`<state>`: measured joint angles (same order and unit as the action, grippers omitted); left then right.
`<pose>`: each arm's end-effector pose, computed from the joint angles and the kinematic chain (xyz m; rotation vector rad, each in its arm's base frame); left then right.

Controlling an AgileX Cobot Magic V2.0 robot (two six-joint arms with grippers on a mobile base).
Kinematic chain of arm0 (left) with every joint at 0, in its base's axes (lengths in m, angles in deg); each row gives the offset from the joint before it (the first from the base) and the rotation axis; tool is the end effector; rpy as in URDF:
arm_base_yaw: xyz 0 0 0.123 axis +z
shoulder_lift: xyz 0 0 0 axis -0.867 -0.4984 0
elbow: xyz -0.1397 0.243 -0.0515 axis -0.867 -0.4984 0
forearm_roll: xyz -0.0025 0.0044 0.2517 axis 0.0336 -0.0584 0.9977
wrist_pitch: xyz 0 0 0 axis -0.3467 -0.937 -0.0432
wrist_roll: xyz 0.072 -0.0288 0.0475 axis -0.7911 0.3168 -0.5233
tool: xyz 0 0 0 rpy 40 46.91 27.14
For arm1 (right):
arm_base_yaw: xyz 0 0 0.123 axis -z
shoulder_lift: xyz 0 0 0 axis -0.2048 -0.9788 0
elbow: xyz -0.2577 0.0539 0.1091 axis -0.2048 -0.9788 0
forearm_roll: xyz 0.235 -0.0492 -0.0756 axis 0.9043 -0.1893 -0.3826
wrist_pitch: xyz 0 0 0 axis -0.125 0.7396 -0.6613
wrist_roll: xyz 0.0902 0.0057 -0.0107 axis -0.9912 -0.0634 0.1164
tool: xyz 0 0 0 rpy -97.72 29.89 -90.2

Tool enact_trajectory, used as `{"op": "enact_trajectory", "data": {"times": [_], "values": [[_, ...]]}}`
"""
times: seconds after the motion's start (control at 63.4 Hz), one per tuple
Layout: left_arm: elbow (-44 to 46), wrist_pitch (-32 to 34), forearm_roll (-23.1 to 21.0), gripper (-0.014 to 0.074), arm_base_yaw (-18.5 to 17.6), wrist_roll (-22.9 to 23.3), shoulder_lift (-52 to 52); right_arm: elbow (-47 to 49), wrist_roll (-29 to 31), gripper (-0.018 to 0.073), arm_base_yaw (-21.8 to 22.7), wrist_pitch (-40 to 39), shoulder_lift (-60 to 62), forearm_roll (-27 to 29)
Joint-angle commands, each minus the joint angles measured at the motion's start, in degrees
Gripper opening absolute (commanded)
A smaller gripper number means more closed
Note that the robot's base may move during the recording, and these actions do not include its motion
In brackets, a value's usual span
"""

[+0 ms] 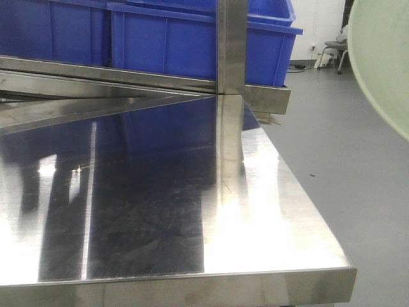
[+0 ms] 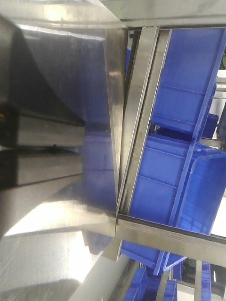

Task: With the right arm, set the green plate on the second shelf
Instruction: 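Turn the base away from the table holding the plate in the right gripper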

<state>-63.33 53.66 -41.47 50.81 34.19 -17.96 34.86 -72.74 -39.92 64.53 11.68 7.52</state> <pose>0.0556 -0.0091 0.2083 0.0222 1.5218 -0.2376 0.0364 -0.0240 0.2815 0.2573 1.7502 0.2826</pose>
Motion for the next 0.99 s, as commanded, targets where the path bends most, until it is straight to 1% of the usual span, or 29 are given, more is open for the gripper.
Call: {"op": "enact_trajectory", "data": {"times": [0.0,0.978], "values": [[-2.34,5.1,-0.47,0.013,-0.28,0.19,1.04,1.73,-0.42,0.0053,0.23,-5.56,-0.93,-3.02],[-2.34,5.1,-0.47,0.013,-0.28,0.19,1.04,1.73,-0.42,0.0053,0.23,-5.56,-0.93,-3.02]]}}
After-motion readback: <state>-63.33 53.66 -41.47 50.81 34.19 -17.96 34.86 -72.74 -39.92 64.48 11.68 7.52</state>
